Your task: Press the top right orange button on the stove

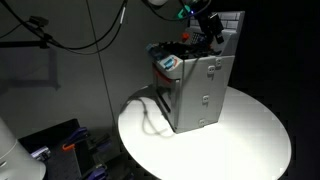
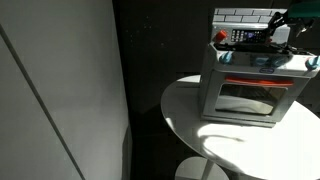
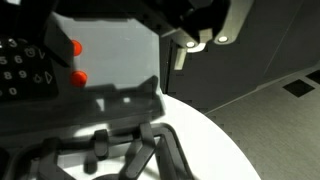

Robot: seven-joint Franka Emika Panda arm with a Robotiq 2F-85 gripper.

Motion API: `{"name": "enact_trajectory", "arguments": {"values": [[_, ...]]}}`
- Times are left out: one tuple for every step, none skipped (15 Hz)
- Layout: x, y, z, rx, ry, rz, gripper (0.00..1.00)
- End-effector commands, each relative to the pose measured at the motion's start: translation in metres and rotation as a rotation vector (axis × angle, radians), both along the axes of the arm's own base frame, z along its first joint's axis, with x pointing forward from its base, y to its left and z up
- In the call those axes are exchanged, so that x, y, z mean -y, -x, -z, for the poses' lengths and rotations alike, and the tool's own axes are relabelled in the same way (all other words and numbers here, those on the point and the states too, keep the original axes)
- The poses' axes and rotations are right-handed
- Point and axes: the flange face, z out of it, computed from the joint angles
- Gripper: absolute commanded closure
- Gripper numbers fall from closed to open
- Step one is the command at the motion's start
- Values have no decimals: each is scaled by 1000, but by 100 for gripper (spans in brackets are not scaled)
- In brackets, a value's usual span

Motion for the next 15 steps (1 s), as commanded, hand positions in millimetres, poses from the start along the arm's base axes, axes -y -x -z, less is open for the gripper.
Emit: {"name": "enact_trajectory", "arguments": {"values": [[2, -1, -7, -12, 4, 18, 0], [-2, 7, -10, -29, -11, 0, 0], [-5, 13, -13, -42, -20, -10, 0], [-7, 19, -16, -55, -31, -20, 0], [-9, 24, -20, -70, -43, -28, 0], [-12, 31, -25, -88, -57, -43, 0], [-14, 38, -29, -106, -72, -61, 0], [-16, 46, -35, -128, -85, -79, 0], [-19, 54, -39, -153, -100, -100, 0], [-21, 62, -43, -181, -110, -121, 0], [-23, 70, -46, -211, -120, -140, 0], [-25, 80, -49, -245, -129, -160, 0], [-26, 88, -53, -277, -133, -174, 0], [-28, 98, -55, -315, -141, -191, 0], [-29, 107, -58, -350, -145, -204, 0]]}}
